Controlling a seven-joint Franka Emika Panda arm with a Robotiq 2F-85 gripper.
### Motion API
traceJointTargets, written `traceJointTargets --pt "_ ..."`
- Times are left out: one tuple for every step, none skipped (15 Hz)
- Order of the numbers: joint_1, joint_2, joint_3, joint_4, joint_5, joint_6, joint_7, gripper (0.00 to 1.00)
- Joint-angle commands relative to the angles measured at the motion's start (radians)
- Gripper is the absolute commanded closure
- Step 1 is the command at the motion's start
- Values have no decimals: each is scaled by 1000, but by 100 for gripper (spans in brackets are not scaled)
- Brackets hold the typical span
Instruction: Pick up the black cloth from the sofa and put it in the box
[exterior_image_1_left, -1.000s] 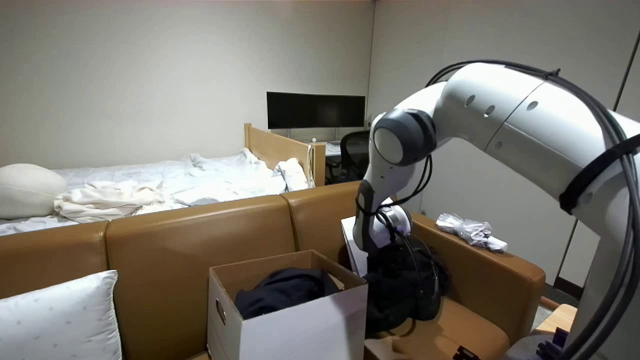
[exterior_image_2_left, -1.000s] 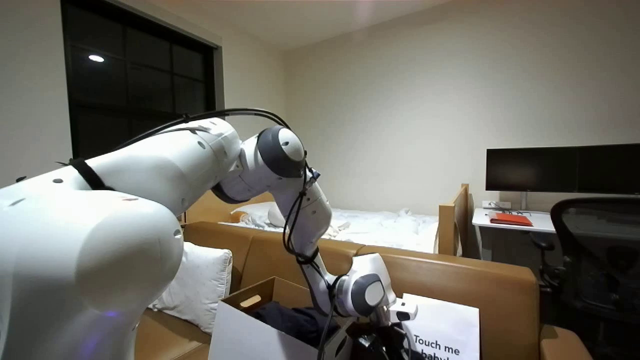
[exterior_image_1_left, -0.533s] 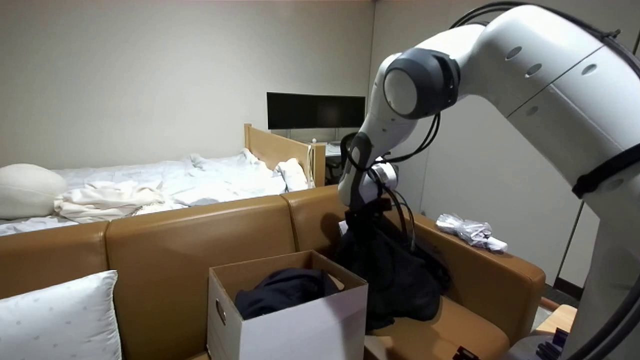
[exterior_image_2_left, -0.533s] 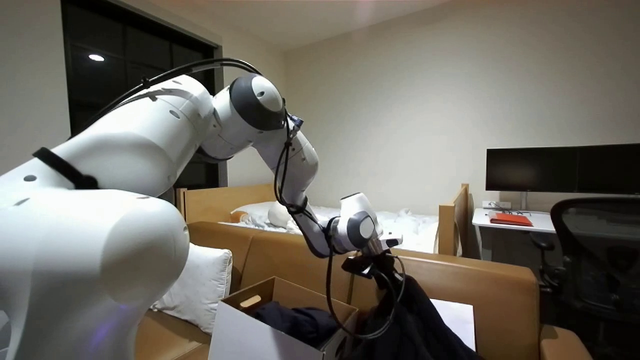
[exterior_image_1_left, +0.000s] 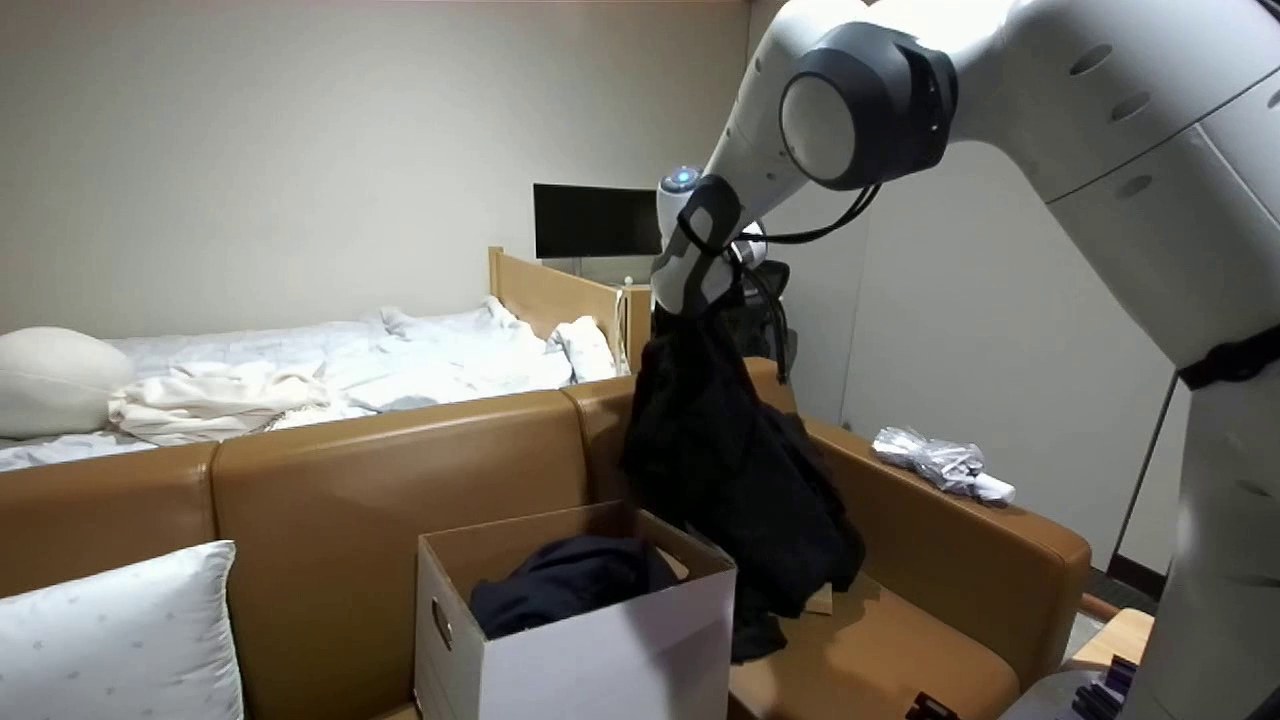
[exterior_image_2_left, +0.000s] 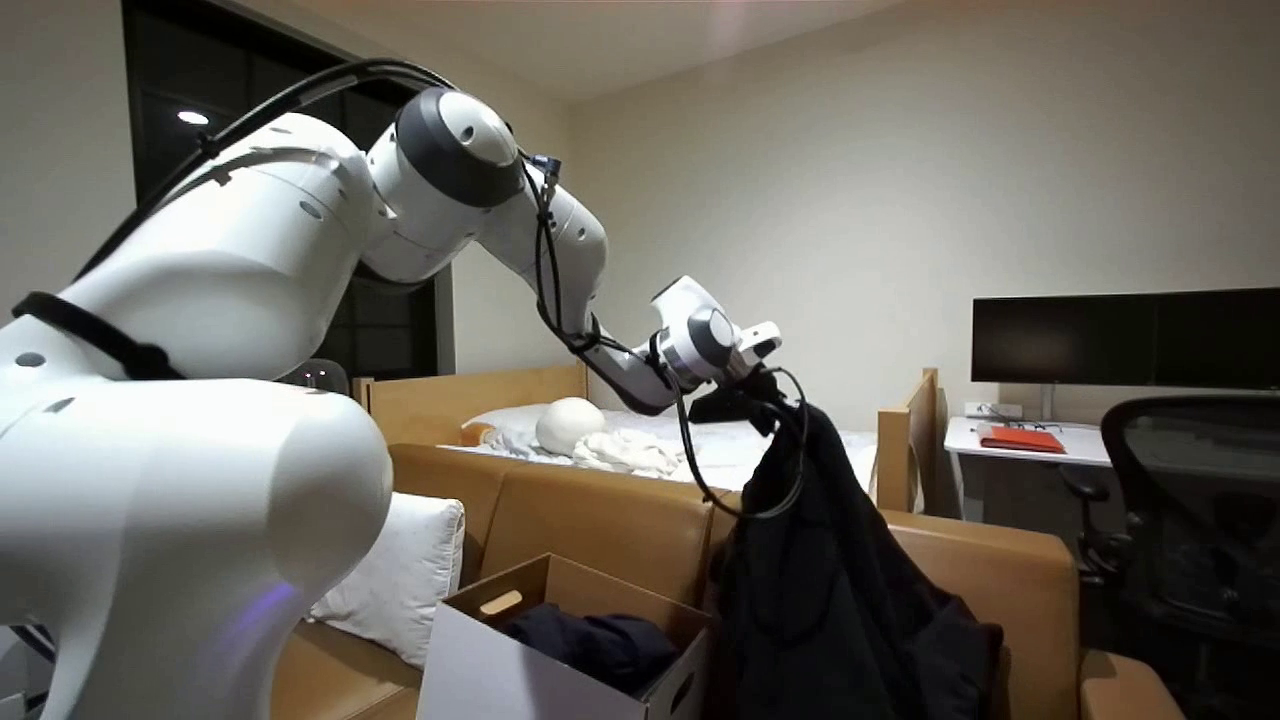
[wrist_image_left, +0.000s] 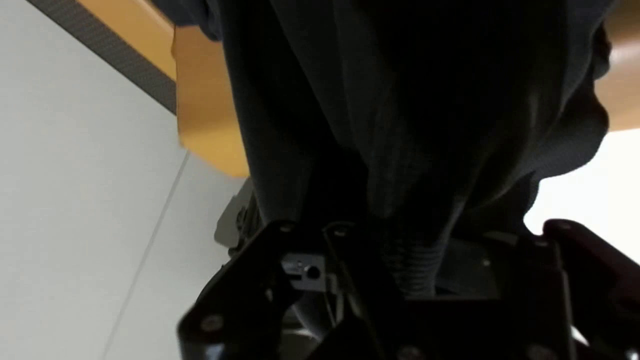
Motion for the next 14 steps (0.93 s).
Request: traceJointTargets --pt "33 26 -137 190 -134 -113 86 100" --pt "-14 29 -128 258 -168 -174 33 99" --pt "2 -12 -70 145 -153 -115 74 99" --pt "-11 -14 -76 191 -180 -156 74 99" --pt "-23 -15 -77 219 -192 -174 73 99" --pt "-31 -13 -77 230 -193 -178 71 99" --pt "-20 -29 -71 190 -200 -141 58 100" --pt "-32 -41 -43 207 -191 -110 46 100" --pt "-43 -24 -36 261 -192 -77 66 100" --pt "-45 -2 -34 358 -183 -113 88 100" --pt "-47 11 -32 396 -182 -107 109 100" --pt "-45 22 -35 447 -186 -119 141 100" --pt "-45 33 -36 505 -189 -131 169 100" --pt "-16 58 -83 558 -145 -140 176 100"
